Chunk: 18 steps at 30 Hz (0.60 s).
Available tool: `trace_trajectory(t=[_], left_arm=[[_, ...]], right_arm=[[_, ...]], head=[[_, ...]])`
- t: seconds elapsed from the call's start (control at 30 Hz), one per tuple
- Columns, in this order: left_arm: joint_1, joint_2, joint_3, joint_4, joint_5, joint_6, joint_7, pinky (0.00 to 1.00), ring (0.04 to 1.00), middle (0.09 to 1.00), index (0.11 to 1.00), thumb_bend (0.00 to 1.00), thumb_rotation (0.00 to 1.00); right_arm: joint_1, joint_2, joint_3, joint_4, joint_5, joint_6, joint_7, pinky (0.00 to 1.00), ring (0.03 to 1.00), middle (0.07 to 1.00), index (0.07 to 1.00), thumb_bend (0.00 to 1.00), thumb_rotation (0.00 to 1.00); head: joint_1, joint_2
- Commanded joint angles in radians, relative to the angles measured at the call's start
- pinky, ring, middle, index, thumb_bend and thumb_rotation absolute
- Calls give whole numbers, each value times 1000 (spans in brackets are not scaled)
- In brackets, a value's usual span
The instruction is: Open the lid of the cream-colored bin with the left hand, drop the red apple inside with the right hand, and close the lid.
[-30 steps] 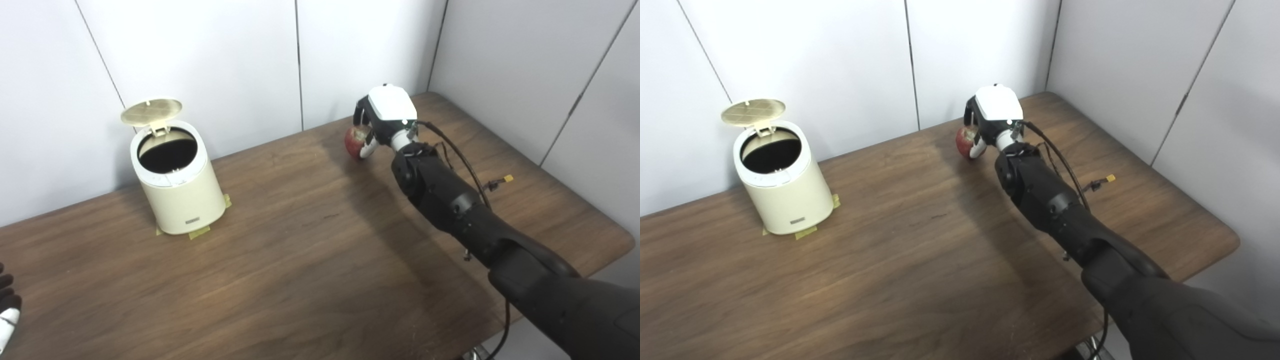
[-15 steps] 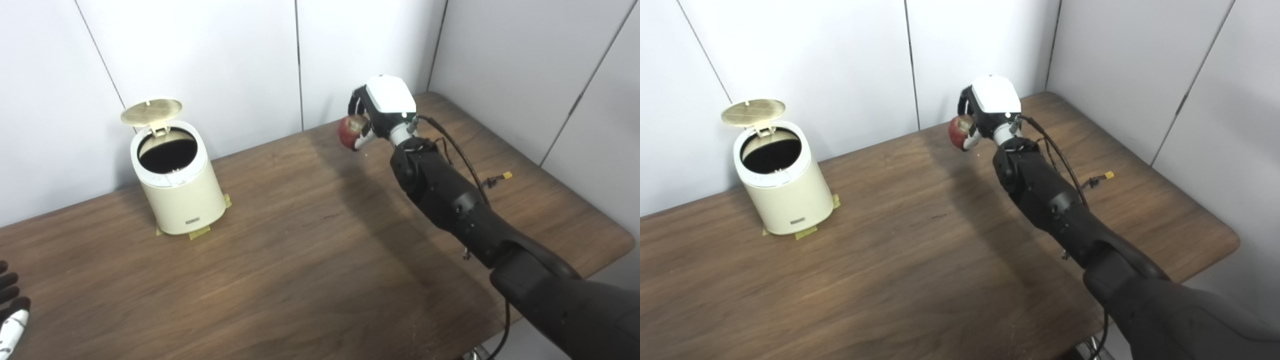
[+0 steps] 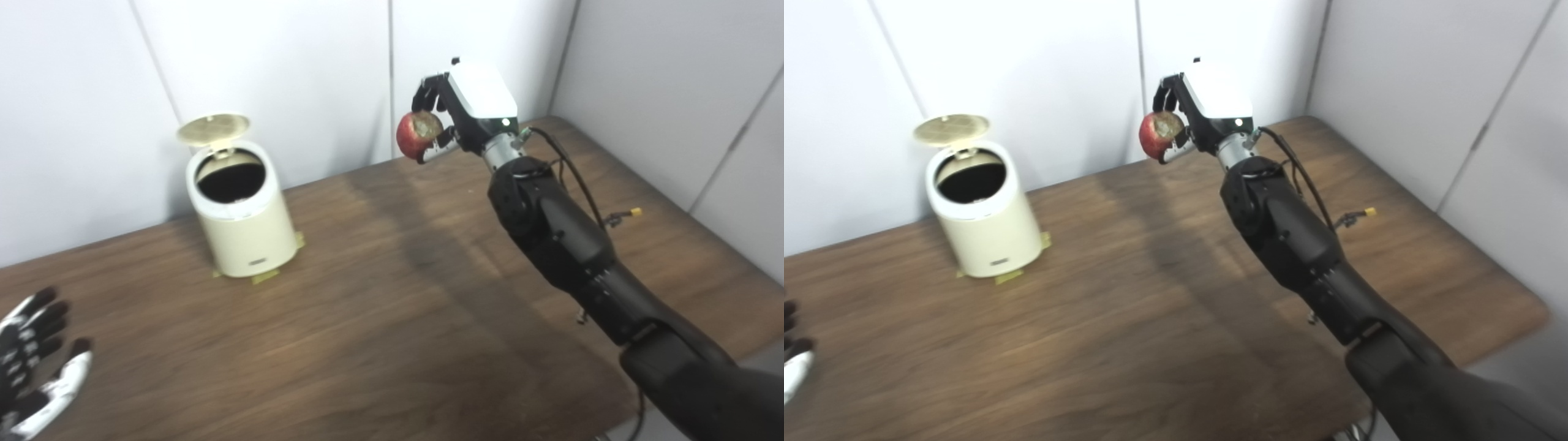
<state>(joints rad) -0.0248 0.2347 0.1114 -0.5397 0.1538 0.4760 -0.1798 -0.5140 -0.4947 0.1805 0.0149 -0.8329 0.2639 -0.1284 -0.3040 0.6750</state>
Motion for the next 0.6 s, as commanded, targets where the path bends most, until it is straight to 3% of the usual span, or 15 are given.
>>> trace_trajectory(t=[0.0, 0.23, 0.3, 0.37, 0.57], left_arm=[[-24, -4, -20, -47, 36, -7, 4, 861, 871, 866, 903, 275, 0], [-10, -96, -51, -28, 107, -7, 26, 833, 858, 855, 902, 344, 0], [-15, -121, -52, -18, 131, -7, 26, 808, 843, 844, 893, 366, 0], [-16, -140, -48, -10, 142, -8, 25, 844, 850, 838, 887, 387, 0], [-5, -133, -71, 18, 147, -26, 44, 833, 833, 824, 869, 399, 40]], right_arm=[[-64, -5, -14, -46, -12, -38, -22, 865, 485, 467, 499, 520, 0], [-102, 49, -9, -70, -24, -114, -46, 867, 455, 460, 512, 521, 0], [-115, 70, -10, -73, -15, -133, -52, 906, 463, 462, 510, 521, 0], [-127, 91, -9, -71, -15, -152, -68, 894, 471, 459, 507, 521, 0], [-185, 160, 7, -55, -26, -174, -59, 908, 494, 452, 495, 519, 0]], head=[[38, -10], [182, -52], [204, -60], [218, -65], [246, -84]])
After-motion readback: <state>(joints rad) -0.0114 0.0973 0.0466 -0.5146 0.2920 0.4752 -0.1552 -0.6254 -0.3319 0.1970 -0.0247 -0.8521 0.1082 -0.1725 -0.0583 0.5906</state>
